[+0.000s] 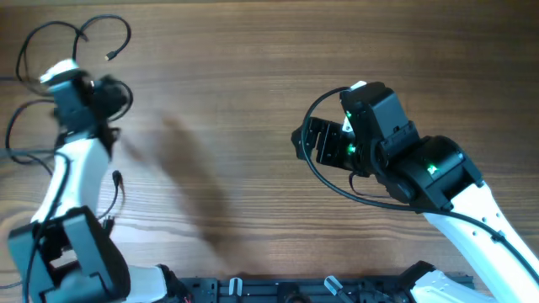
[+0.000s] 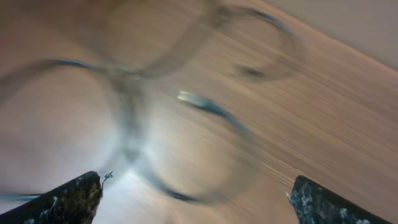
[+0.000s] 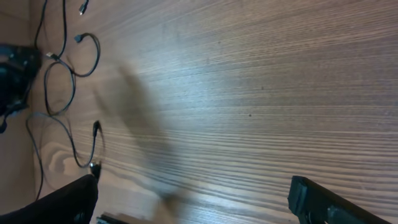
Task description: Untangle cables
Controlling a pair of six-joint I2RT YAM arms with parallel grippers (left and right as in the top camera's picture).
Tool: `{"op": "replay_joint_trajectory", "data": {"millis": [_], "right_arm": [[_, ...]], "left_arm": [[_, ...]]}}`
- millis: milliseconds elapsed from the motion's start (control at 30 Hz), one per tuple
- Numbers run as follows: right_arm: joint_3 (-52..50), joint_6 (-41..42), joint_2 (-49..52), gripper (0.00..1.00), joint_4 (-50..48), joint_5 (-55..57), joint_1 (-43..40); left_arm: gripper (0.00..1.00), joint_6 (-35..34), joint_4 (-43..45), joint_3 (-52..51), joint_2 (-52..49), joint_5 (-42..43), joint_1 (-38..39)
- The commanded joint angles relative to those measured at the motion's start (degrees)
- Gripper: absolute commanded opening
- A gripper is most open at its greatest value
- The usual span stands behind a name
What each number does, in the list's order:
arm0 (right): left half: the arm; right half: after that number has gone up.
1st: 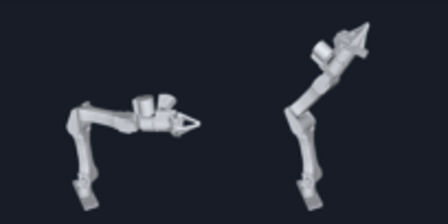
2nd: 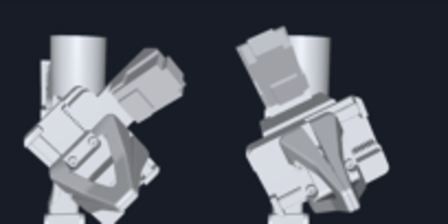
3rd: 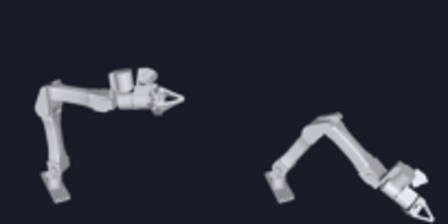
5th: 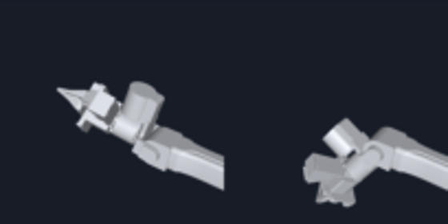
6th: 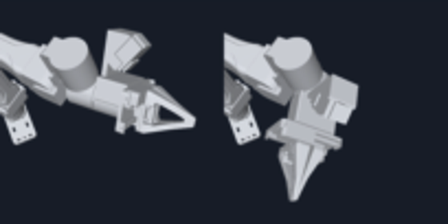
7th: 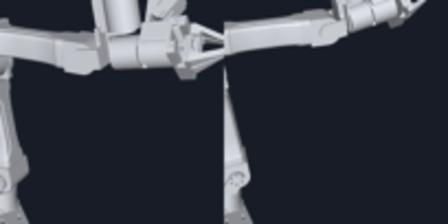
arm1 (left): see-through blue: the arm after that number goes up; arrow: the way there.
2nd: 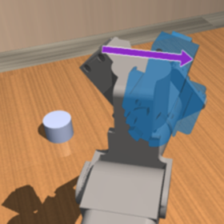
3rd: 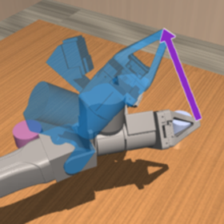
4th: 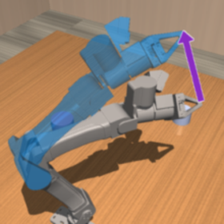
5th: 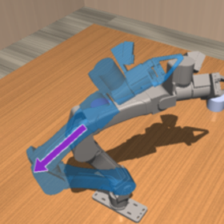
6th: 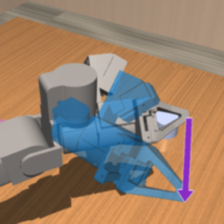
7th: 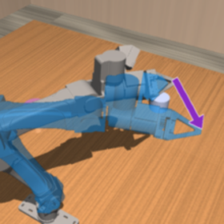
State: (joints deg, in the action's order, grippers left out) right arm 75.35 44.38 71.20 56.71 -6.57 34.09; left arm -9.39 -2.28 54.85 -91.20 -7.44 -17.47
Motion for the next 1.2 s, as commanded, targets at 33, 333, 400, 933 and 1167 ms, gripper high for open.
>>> {"op": "replay_joint_trajectory", "data": {"millis": [33, 333, 400, 933, 1167], "right_arm": [[-0.07, 0.35, 0.59, 1.0, 0.76, 2.08, 0.02], [-0.04, -6.01, -6.75, 1.0, 5.92, 4.11, 0.02], [-0.04, -5.81, -13.29, 1.0, 6.05, 6.23, 0.02], [-0.07, 5.7, -39.98, 1.0, 31.12, 22.67, 0.02], [-1.62, 8.04, -39.98, 1.0, 31.32, 27.8, 0.02]], "left_arm": [[1.0, -0.46, -3.96, 0.76, 0.31, 10.82, 12.92], [1.0, -0.42, -12.33, 0.76, 0.28, 8.24, 24.61], [1.0, -0.44, -15.43, 0.76, 0.28, 8.26, 24.72], [1.0, -0.46, -23.69, 0.76, 10.69, 24.98, 24.72], [1.0, 0.02, -38.49, 0.76, 31.34, 24.28, 24.72]]}}
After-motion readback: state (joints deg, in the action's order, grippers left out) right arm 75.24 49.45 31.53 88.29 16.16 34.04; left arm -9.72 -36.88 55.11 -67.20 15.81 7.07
